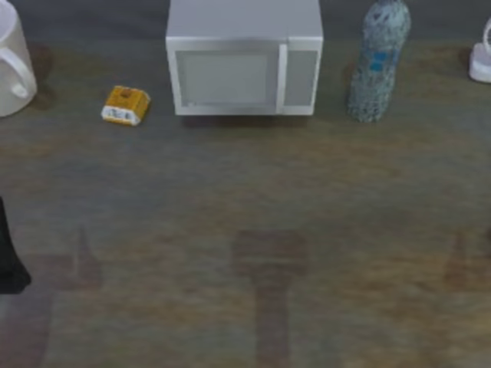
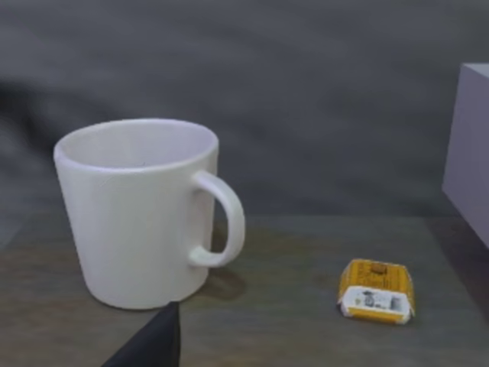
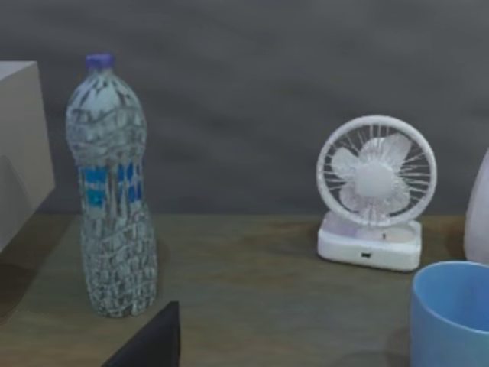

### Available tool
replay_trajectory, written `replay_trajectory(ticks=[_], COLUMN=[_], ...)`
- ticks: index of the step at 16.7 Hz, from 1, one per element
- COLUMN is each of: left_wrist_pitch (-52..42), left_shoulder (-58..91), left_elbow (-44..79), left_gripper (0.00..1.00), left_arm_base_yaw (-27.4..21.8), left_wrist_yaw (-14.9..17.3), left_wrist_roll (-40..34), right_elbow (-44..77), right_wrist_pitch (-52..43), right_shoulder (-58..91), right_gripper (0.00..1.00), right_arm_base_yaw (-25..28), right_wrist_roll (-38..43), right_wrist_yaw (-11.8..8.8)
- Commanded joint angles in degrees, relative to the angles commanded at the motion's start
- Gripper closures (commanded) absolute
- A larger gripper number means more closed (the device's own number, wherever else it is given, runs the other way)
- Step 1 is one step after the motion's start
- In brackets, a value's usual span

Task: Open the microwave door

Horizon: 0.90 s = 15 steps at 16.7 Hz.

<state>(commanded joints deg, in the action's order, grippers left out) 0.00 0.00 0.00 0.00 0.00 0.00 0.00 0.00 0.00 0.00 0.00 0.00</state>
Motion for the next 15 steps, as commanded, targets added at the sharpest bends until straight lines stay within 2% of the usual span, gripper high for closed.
replay_trajectory(ticks=[4,7,11,15], left_wrist_pitch=[-0.95,-4.38,-10.92,-17.67], left_shoulder=[1.74,8.91,26.74,51.44], left_elbow=[1.63,8.25,24.21,46.01], left_gripper=[0.0,0.0,0.0,0.0], left_arm_base_yaw=[-0.78,-3.69,-9.88,-17.52], left_wrist_yaw=[-0.45,-2.23,-6.06,-10.64], left_wrist_roll=[-0.47,-2.48,-7.4,-14.19], right_elbow=[0.0,0.0,0.0,0.0], right_wrist_pitch=[0.0,0.0,0.0,0.0], right_shoulder=[0.0,0.0,0.0,0.0], right_gripper=[0.0,0.0,0.0,0.0], right_arm_base_yaw=[0.0,0.0,0.0,0.0], right_wrist_roll=[0.0,0.0,0.0,0.0], right_wrist_yaw=[0.0,0.0,0.0,0.0])
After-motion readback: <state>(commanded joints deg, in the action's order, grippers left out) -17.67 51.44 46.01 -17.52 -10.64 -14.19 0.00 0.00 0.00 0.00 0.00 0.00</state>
